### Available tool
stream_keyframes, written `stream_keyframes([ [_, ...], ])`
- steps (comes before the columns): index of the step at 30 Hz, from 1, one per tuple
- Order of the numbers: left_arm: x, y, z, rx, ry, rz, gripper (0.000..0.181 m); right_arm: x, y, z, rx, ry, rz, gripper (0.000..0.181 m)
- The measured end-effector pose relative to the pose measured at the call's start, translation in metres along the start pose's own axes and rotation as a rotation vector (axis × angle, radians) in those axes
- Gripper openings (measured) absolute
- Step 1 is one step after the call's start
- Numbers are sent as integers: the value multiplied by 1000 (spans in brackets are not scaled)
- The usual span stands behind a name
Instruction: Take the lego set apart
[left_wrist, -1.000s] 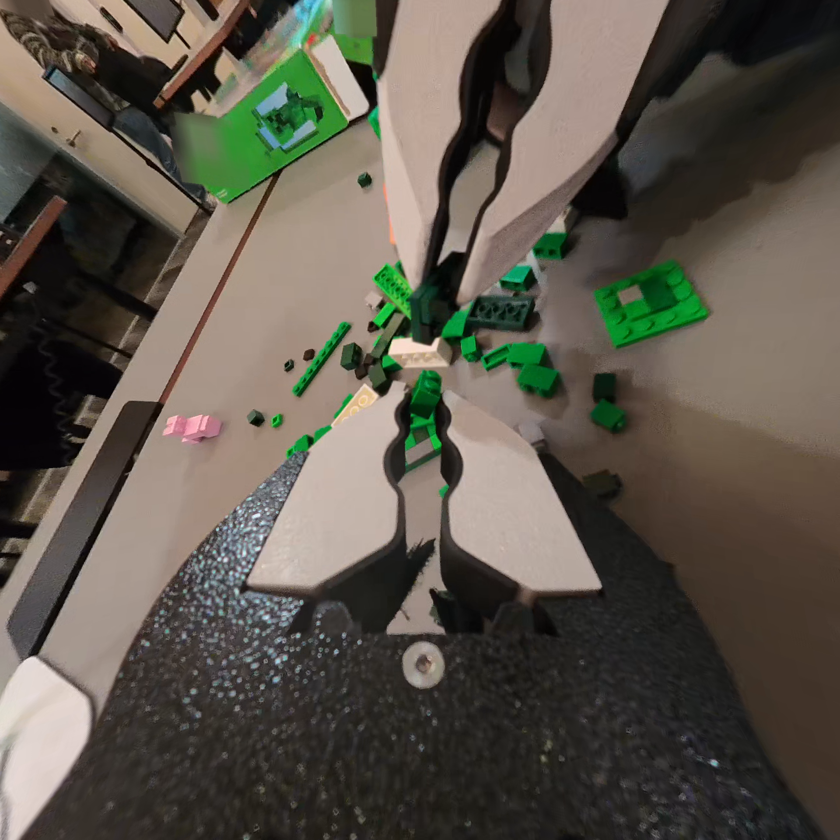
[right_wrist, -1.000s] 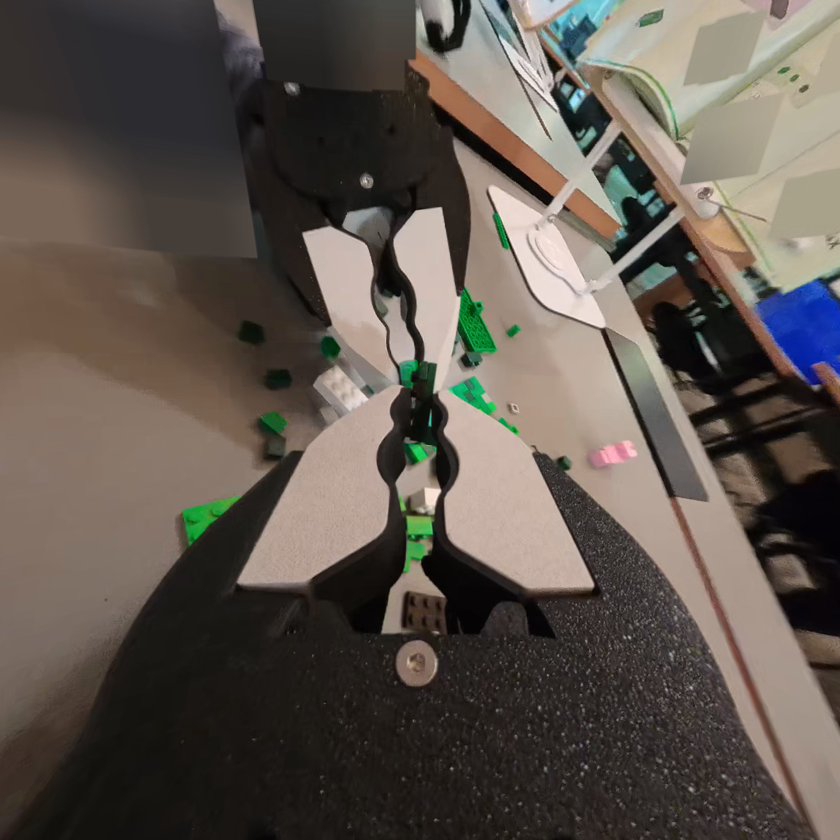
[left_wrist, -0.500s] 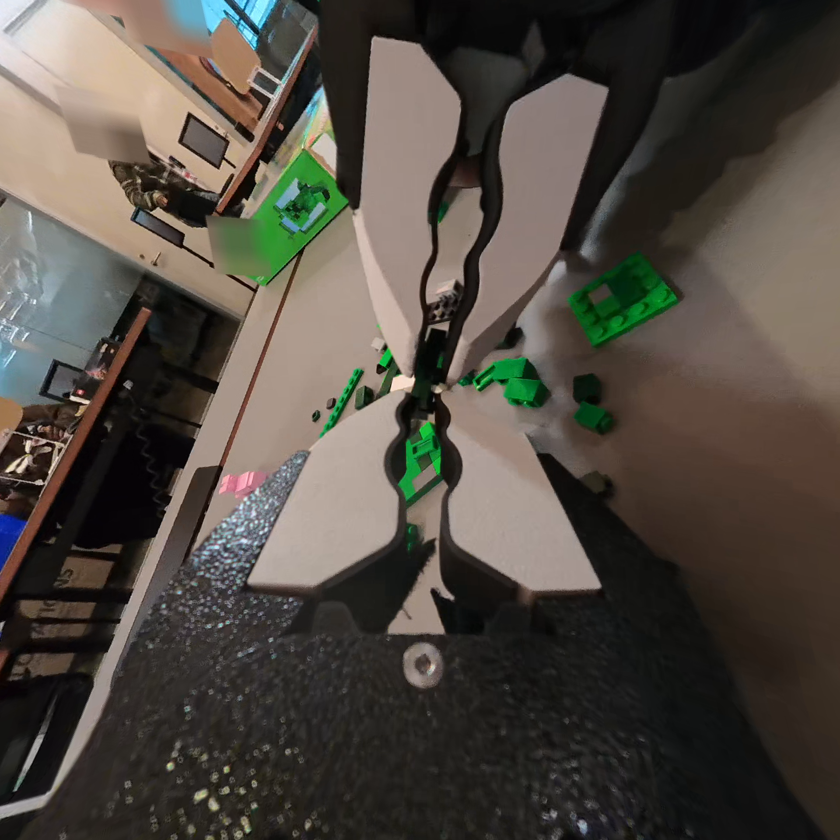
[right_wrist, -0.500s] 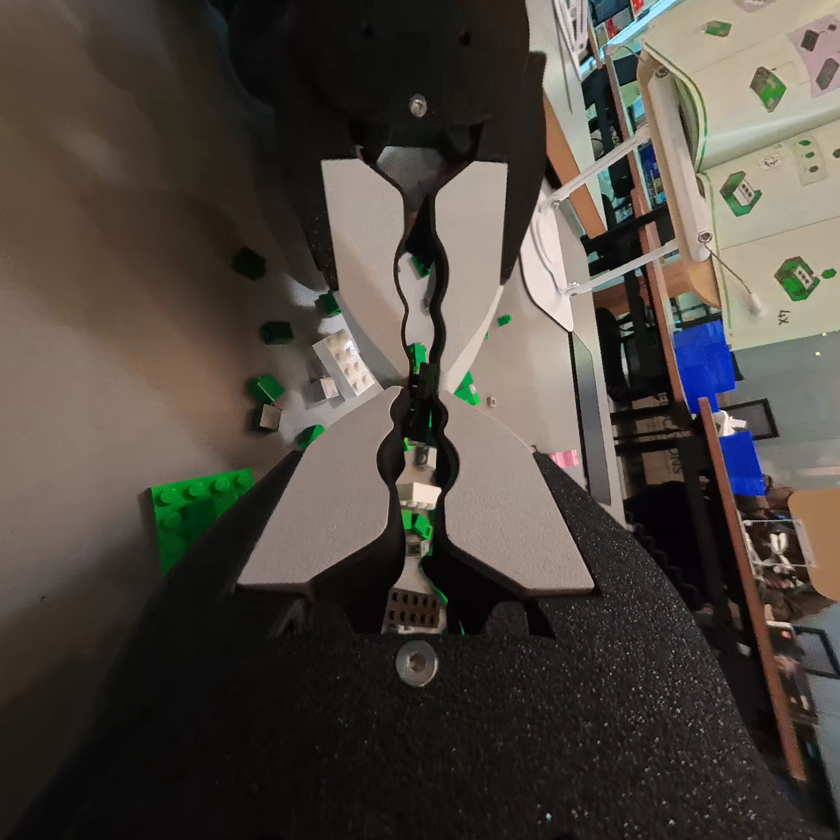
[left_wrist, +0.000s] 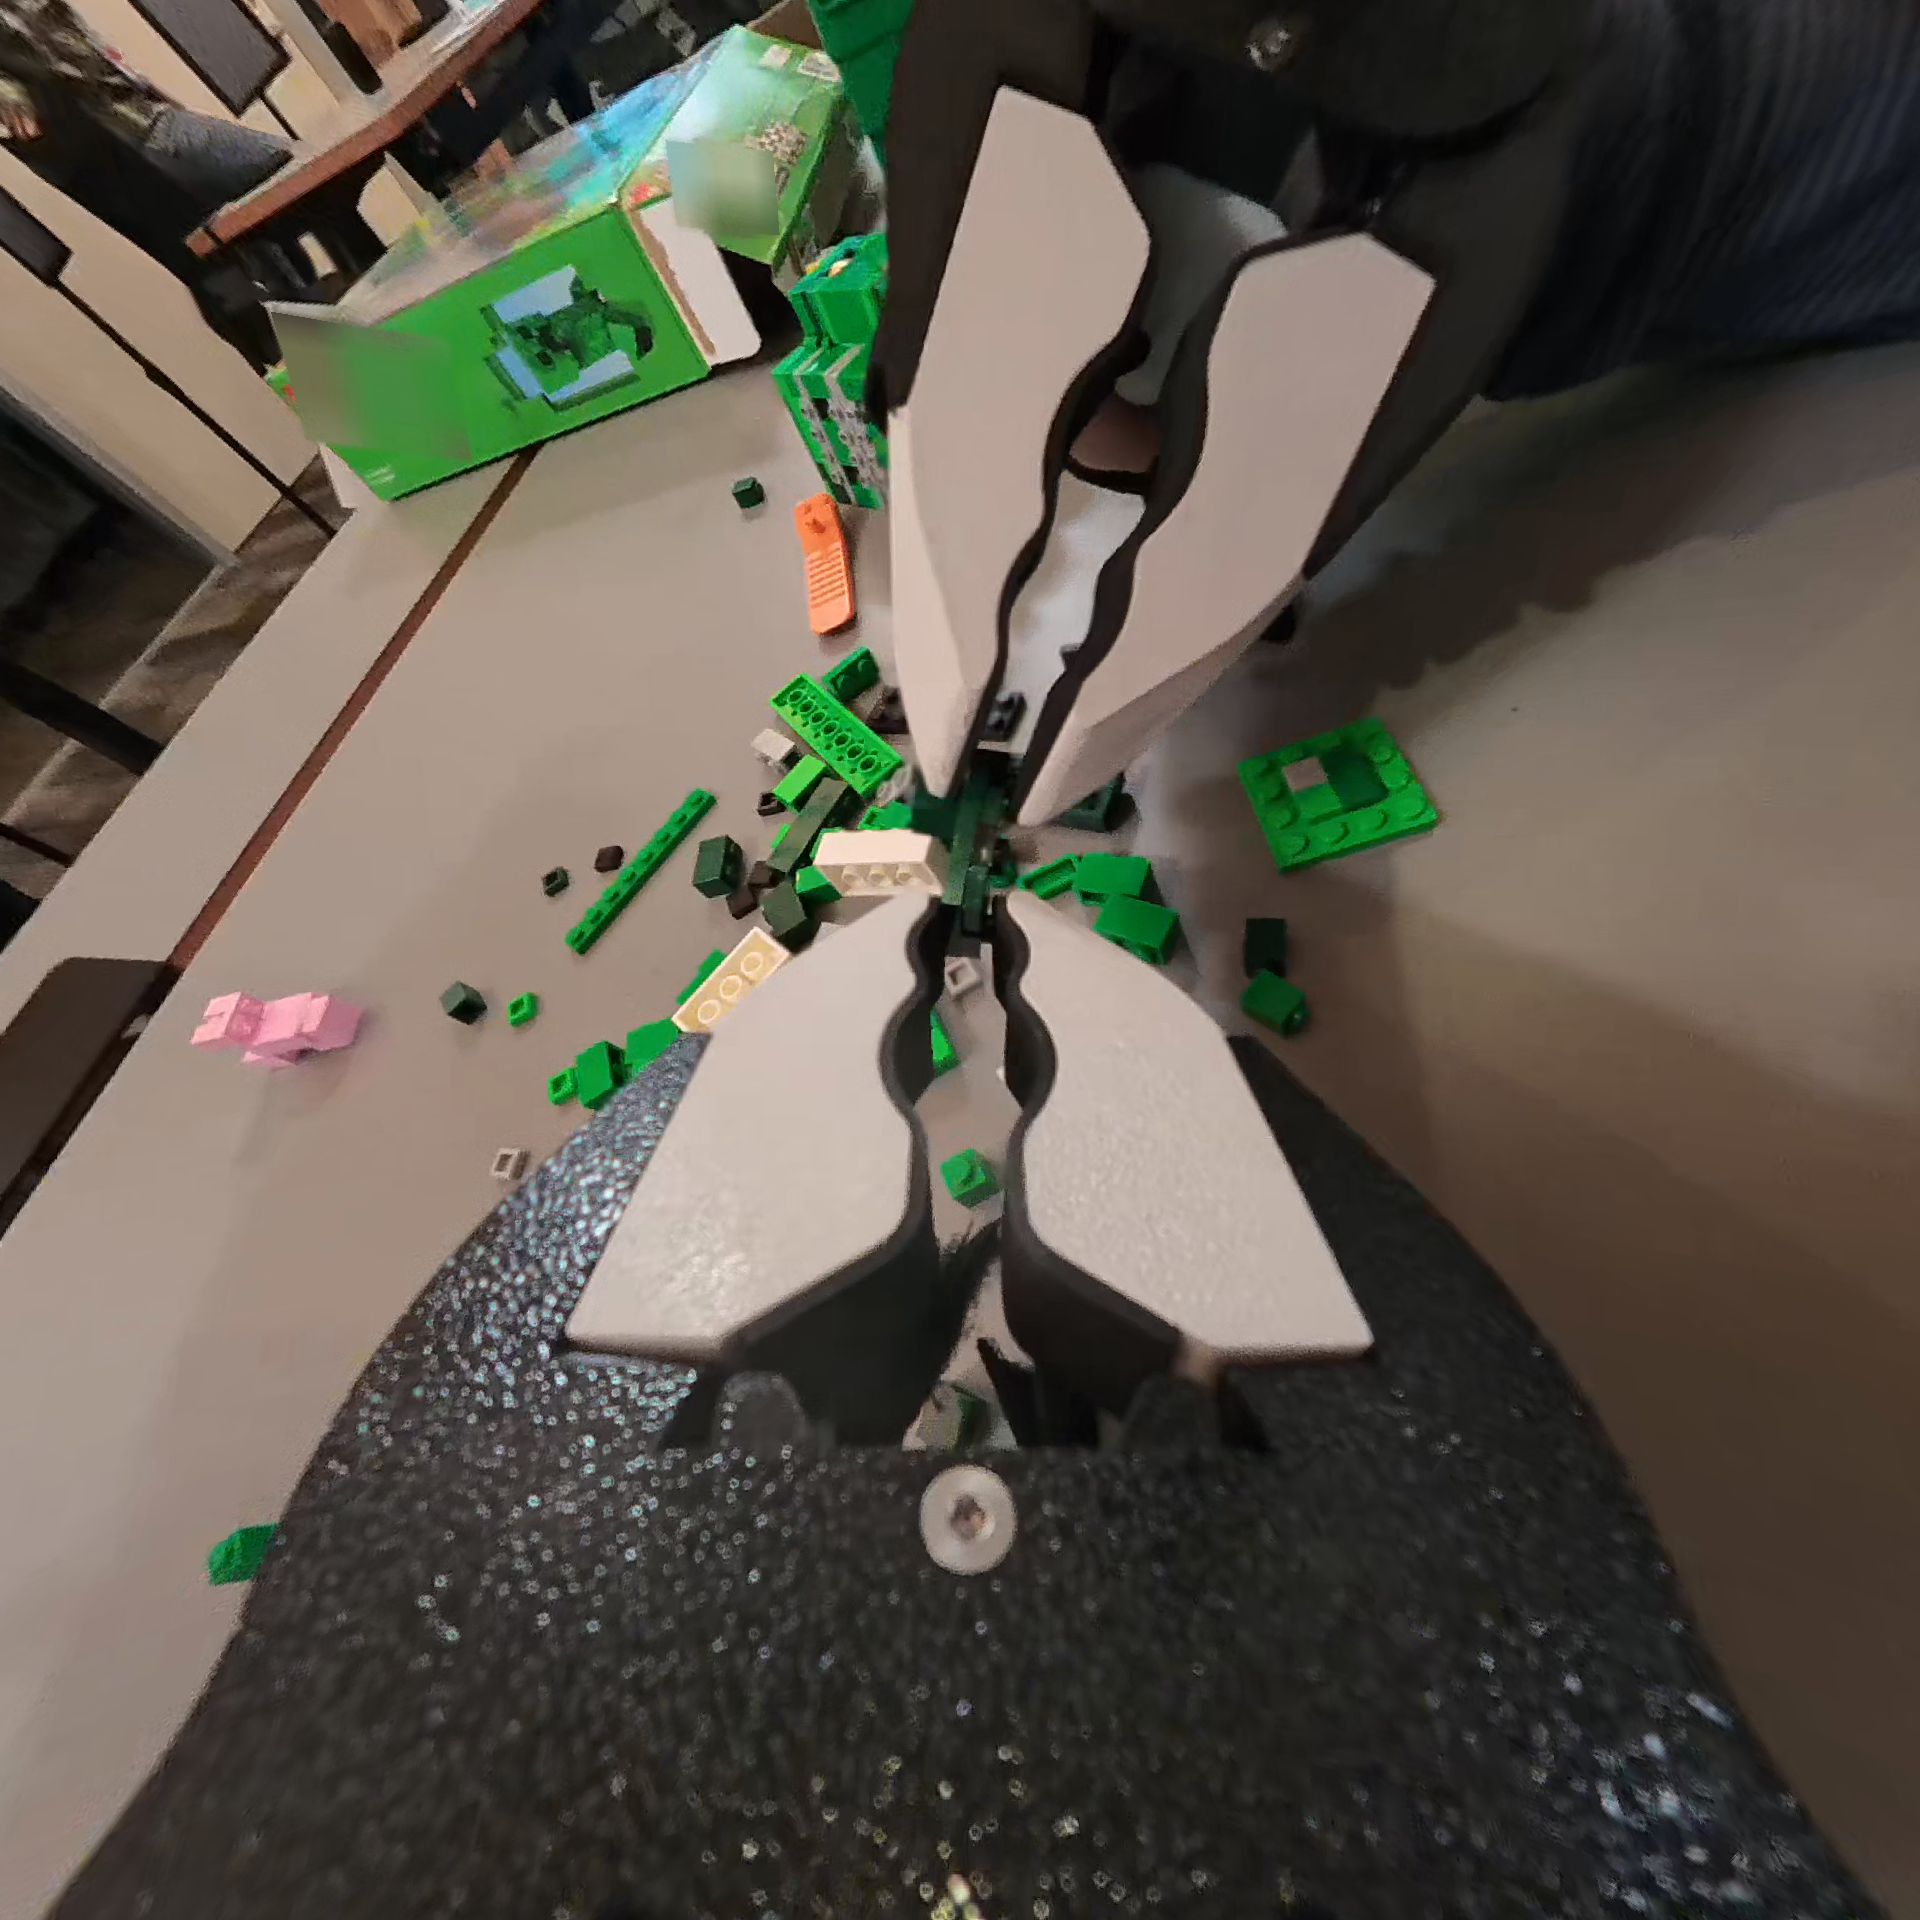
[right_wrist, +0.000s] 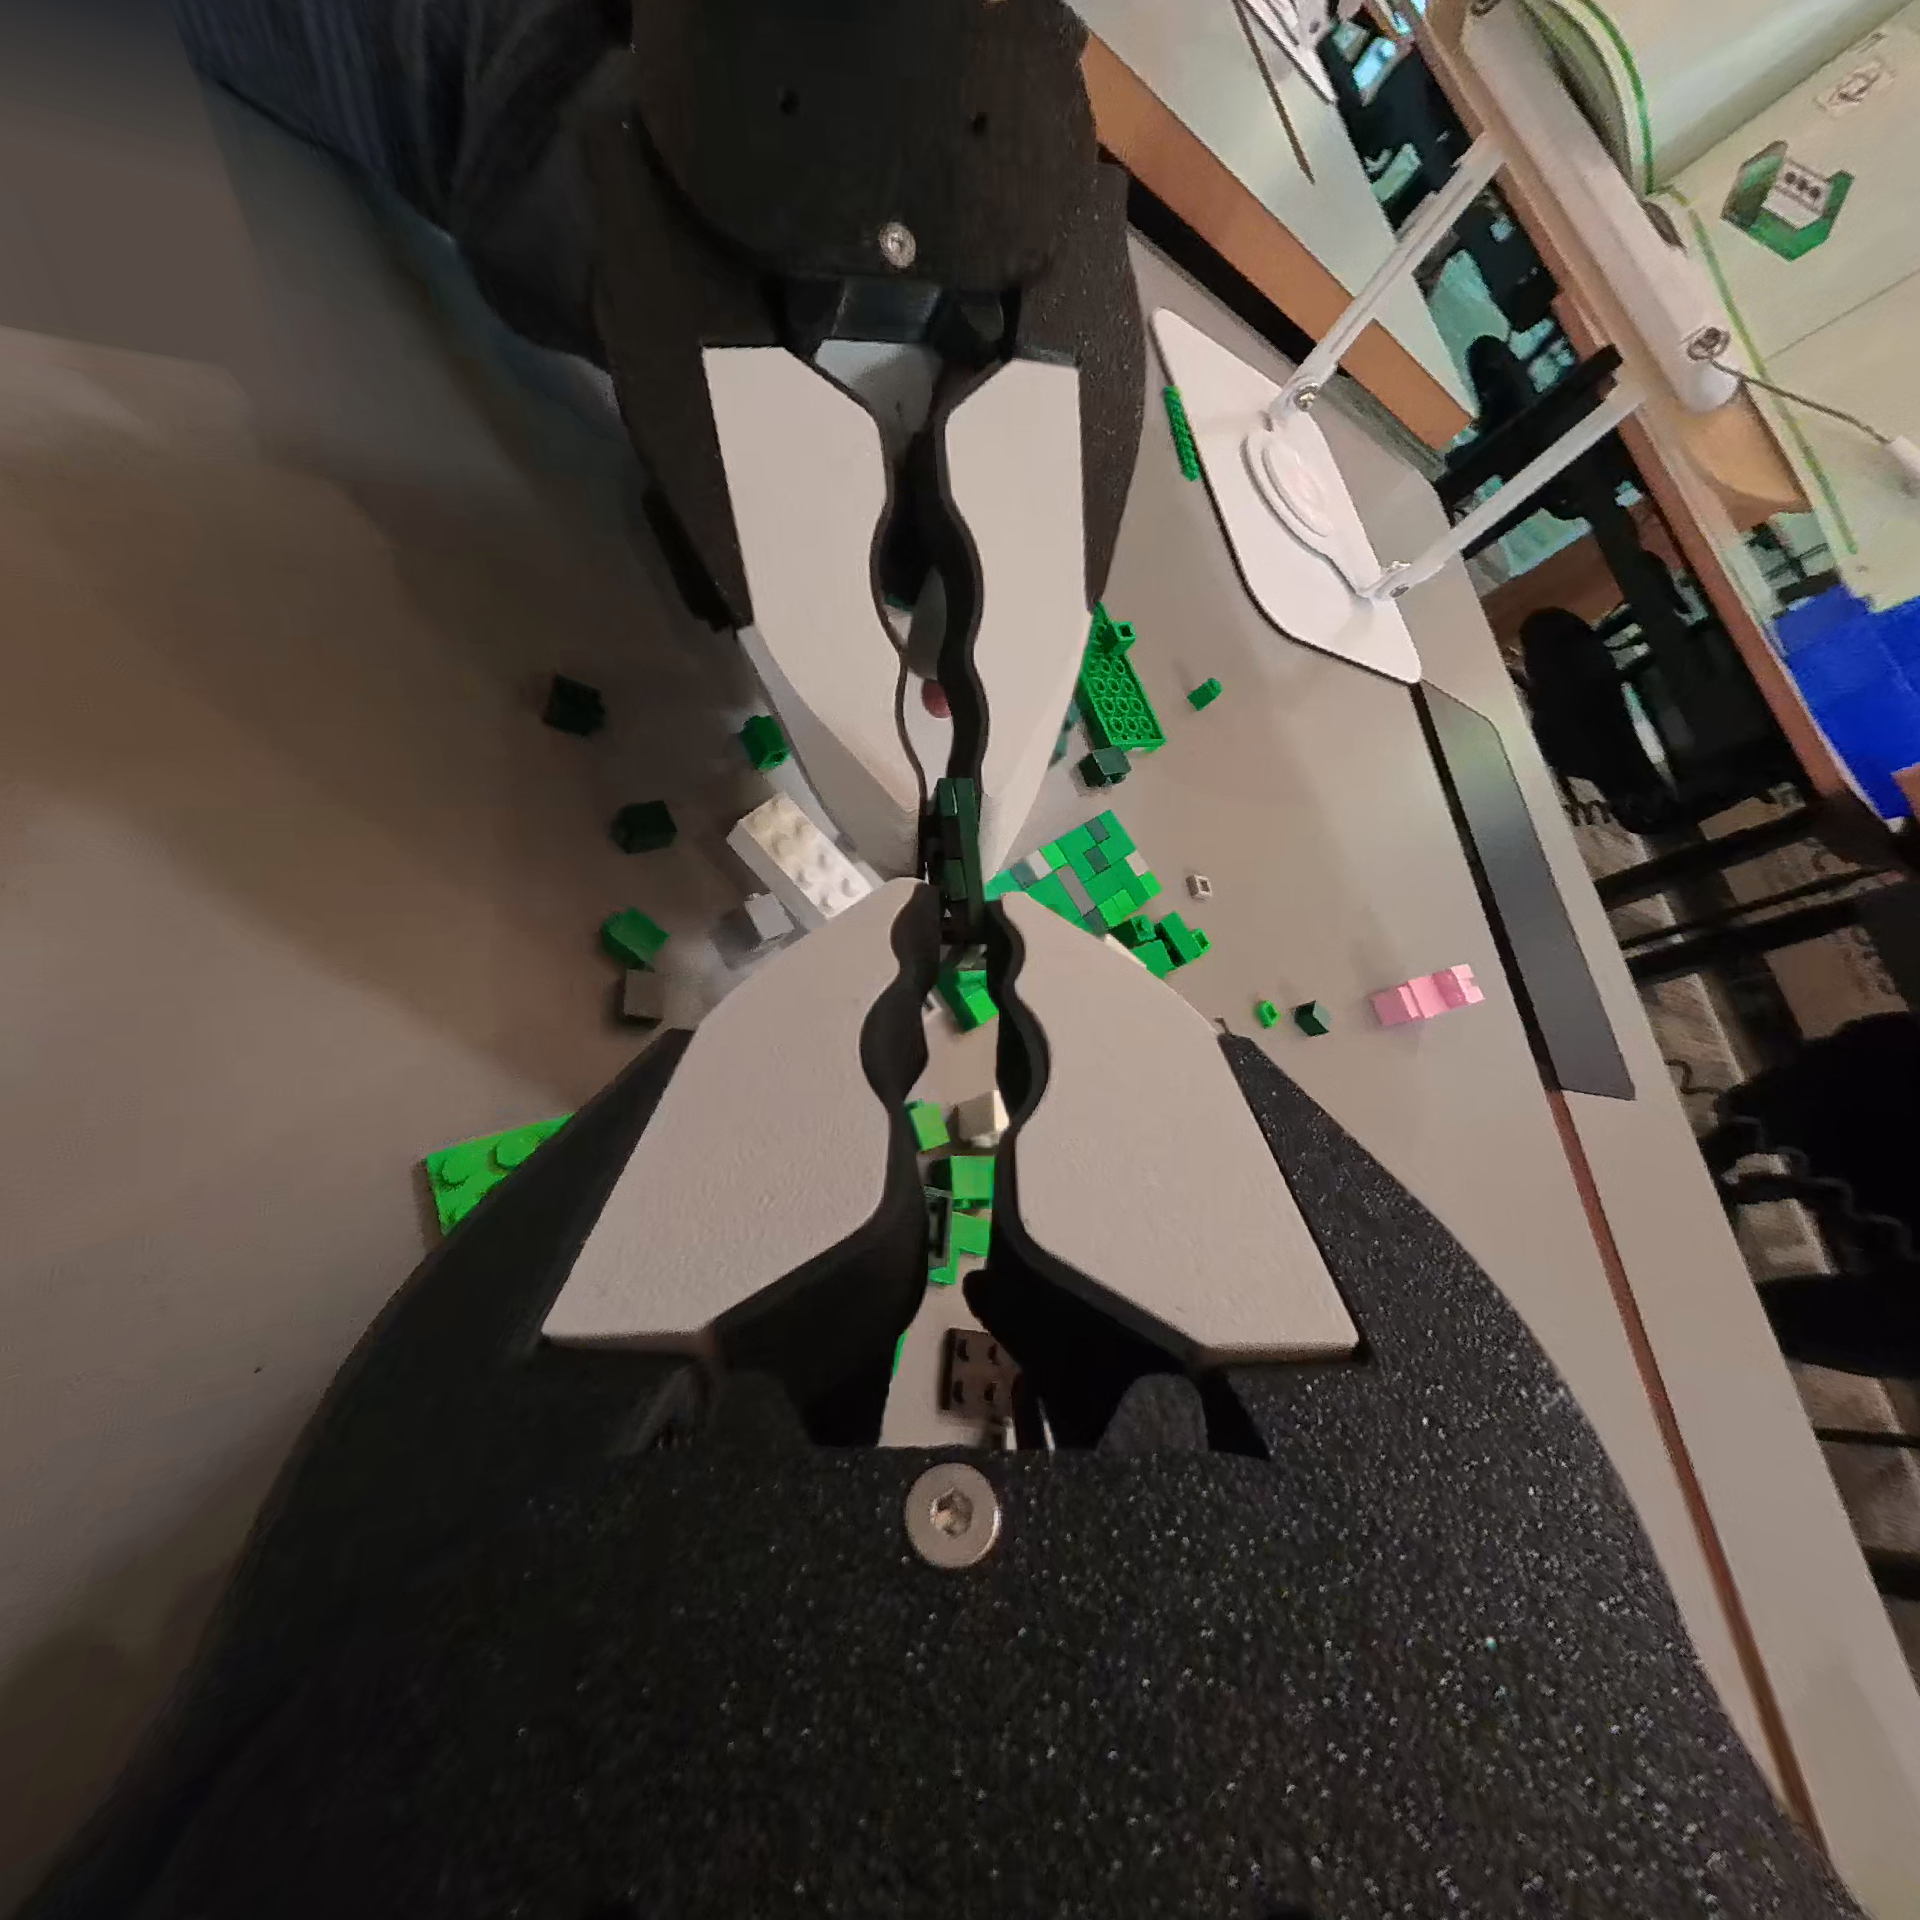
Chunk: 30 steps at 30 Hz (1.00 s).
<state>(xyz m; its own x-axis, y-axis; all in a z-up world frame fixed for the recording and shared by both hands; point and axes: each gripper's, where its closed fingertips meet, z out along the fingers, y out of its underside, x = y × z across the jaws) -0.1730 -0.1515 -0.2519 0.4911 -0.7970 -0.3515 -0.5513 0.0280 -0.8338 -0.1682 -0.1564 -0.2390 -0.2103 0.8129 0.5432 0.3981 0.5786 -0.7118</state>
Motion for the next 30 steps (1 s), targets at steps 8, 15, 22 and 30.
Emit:
stream_keyframes([
  [8, 18, 9, 4, -57, 20, 321, 8, -26, 8, -3, -33, -177, -63, 6],
  [15, 27, 8, 3, -31, 66, 379, 8, -34, 6, -5, -49, -228, -69, 6],
  [22, 9, 10, 4, -39, 56, 26, 8, -9, 8, 1, -63, -80, 61, 8],
  [30, -2, 1, 2, 38, 74, -265, 8, 9, 2, 3, -20, 34, 135, 10],
])
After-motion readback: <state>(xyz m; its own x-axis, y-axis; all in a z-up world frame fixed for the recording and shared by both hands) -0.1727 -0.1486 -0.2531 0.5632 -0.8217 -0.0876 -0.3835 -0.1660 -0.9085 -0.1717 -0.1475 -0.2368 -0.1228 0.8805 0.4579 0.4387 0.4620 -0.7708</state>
